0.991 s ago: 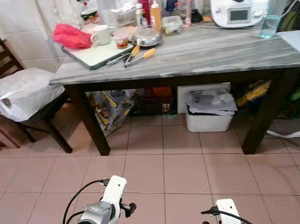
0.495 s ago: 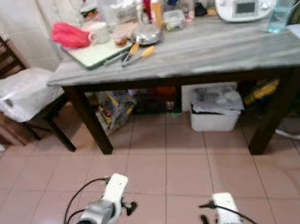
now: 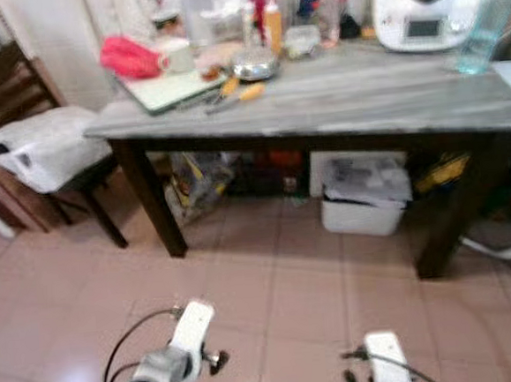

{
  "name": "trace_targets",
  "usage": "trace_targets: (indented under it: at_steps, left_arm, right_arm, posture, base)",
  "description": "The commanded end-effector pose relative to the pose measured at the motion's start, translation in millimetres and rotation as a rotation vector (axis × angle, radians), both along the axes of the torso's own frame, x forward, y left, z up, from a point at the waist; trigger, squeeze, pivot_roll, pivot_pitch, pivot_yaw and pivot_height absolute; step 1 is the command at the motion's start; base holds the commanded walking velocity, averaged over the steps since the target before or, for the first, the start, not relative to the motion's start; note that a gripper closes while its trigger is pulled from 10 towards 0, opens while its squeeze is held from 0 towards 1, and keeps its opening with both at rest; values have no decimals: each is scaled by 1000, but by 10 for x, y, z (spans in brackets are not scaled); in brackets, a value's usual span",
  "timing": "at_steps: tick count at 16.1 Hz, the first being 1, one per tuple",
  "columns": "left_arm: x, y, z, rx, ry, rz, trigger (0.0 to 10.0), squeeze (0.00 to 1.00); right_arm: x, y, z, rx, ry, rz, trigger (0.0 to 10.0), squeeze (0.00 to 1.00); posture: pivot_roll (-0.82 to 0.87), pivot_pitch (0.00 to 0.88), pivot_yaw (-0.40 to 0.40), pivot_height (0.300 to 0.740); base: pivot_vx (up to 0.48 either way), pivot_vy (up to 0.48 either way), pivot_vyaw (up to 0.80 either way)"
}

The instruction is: Setting the table

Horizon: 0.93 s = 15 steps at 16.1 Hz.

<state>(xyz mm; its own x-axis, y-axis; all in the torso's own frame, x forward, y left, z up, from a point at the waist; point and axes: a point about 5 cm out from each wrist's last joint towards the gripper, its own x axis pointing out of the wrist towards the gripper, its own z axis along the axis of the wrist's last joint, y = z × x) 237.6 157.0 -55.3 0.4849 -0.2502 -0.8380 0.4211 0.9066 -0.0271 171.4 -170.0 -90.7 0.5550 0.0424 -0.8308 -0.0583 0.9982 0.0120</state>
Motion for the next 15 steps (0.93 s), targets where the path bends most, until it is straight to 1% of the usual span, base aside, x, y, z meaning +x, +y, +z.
trace_targets:
  at_steps: [1,11,14,15]
  left_arm:
    - [53,-15,36,-1,-17,-13,10000,0]
    - [71,-36,45,-11,-37,17,10000,0]
    - [89,-46,58,-35,-70,51,10000,0]
    - [133,-44,92,-1,-128,13,10000,0]
  right_arm:
    - [60,-24,30,-11,-20,1,10000,0]
    - [84,-39,43,-17,-27,11,10000,0]
    - [90,-29,45,-15,-31,9,10000,0]
    - [109,-24,56,-18,-45,11,10000,0]
  posture:
    - [-168,0,70,740]
    - [-165,0,73,740]
    - [-165,0,71,740]
    - [-170,0,75,740]
  base:
    - [0,-304,0]
    - [0,0,0]
    - [0,0,0]
    - [0,0,0]
